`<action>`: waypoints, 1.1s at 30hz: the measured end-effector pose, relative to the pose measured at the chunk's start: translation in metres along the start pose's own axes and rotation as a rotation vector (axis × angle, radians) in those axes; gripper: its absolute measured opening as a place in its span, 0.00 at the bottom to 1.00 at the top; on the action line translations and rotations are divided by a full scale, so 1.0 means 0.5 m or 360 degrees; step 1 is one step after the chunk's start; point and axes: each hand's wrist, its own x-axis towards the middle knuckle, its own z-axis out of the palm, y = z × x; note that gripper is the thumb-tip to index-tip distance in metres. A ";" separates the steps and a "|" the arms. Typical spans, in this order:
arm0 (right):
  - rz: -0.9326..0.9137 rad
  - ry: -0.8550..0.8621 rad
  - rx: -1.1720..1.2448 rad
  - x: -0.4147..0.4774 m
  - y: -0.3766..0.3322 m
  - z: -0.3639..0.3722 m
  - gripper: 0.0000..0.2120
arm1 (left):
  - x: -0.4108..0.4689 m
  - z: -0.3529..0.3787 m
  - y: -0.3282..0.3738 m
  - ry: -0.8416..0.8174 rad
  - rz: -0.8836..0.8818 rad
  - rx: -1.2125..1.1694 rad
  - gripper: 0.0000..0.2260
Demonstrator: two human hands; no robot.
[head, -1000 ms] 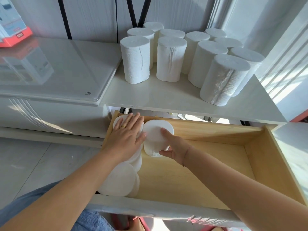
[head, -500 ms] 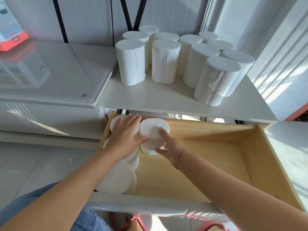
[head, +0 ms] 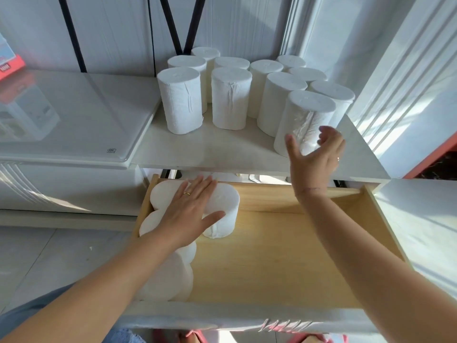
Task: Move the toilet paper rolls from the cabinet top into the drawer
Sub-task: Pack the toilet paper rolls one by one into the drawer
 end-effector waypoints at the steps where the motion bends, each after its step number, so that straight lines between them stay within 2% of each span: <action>1: 0.0006 0.0037 -0.0016 0.033 0.008 -0.005 0.33 | 0.003 0.005 0.006 -0.0011 0.0014 0.0021 0.33; 5: 0.0020 -0.0266 0.0051 0.126 0.045 -0.013 0.42 | 0.005 0.019 0.007 -0.0031 0.0015 0.0088 0.31; 14: 0.0141 -0.0793 0.0213 0.176 0.066 0.009 0.37 | 0.004 0.023 0.009 0.0004 0.0003 0.0082 0.30; 20: 0.0137 -0.0924 0.0277 0.132 0.061 0.004 0.36 | 0.003 0.023 0.008 0.0017 0.0008 0.0061 0.30; 24: 0.0152 -0.1291 0.0508 0.078 0.046 -0.050 0.35 | 0.002 0.021 0.005 0.0018 0.0021 0.0024 0.32; 29: 0.0085 -0.1741 0.0351 0.008 0.080 -0.132 0.35 | 0.003 0.022 0.007 0.0045 0.0003 0.0013 0.28; 33: 0.0191 -0.1979 0.0246 -0.043 0.138 -0.124 0.36 | 0.004 0.021 0.008 0.0044 -0.0015 0.0038 0.28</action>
